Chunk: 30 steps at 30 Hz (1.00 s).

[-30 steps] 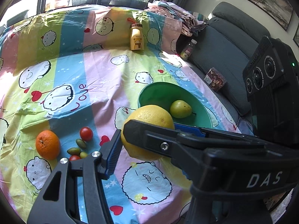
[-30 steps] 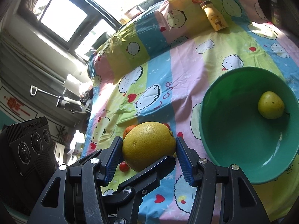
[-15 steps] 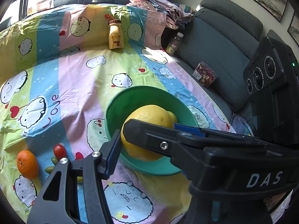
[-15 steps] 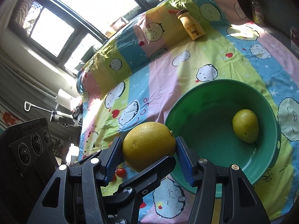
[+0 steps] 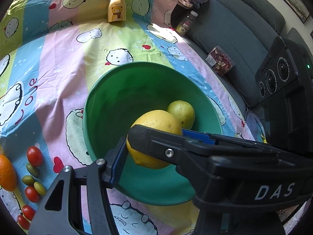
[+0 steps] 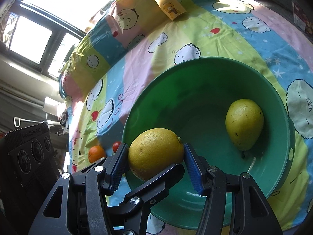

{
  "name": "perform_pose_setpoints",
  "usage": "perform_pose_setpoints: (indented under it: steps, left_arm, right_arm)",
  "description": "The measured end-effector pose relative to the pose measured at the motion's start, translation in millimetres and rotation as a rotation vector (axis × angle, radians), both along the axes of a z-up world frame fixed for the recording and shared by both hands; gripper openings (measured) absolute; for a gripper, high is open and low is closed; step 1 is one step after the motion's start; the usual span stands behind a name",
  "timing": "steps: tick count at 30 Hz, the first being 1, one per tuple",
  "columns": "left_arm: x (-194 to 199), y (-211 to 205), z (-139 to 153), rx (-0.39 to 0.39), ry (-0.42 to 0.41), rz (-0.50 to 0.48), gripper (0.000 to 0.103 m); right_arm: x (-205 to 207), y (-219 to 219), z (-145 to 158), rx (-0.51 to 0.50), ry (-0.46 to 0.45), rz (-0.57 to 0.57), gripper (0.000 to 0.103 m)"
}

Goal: Organize fruits
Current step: 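Lower the grapefruit into the basin beside the pear and open the right tool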

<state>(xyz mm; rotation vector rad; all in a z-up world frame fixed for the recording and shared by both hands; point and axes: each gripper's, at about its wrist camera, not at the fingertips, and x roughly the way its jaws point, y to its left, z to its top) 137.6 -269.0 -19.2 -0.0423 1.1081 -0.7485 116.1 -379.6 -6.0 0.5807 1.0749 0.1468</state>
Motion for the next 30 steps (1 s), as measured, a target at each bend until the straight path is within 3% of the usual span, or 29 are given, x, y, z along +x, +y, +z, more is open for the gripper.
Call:
perform_pose_setpoints:
  steps: [17, 30]
  left_arm:
    - [9, -9, -10, 0.047, 0.056, 0.007, 0.054]
    - [17, -15, -15, 0.14, 0.113, 0.037, 0.054]
  right_arm:
    - [14, -1, -10, -0.032, 0.077, -0.008, 0.06]
    - [24, -11, -28, 0.078, 0.149, -0.01, 0.06]
